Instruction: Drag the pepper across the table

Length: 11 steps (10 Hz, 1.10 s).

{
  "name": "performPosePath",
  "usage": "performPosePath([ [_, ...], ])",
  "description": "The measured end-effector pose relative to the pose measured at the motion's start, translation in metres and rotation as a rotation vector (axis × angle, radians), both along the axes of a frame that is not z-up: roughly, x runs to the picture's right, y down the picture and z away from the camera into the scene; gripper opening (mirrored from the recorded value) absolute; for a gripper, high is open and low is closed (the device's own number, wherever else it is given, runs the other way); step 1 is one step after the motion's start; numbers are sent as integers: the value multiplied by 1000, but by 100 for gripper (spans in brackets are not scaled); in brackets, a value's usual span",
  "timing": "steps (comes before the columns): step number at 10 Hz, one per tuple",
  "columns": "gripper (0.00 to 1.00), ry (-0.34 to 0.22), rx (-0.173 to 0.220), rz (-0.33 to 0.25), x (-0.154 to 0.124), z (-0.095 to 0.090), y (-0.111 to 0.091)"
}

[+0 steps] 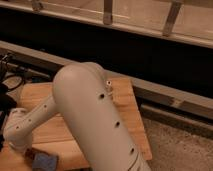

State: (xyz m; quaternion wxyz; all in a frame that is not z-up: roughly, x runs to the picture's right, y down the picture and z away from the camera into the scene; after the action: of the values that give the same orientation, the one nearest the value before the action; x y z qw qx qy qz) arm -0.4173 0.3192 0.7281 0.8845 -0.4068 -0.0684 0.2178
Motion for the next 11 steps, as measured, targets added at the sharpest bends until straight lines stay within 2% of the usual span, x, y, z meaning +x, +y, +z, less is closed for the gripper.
performPosePath([
  [8,0,-8,4,-9,1,-4,6],
  [9,4,-8,5,-10,1,-3,6],
  [11,20,-10,5,-13,1,-5,9],
])
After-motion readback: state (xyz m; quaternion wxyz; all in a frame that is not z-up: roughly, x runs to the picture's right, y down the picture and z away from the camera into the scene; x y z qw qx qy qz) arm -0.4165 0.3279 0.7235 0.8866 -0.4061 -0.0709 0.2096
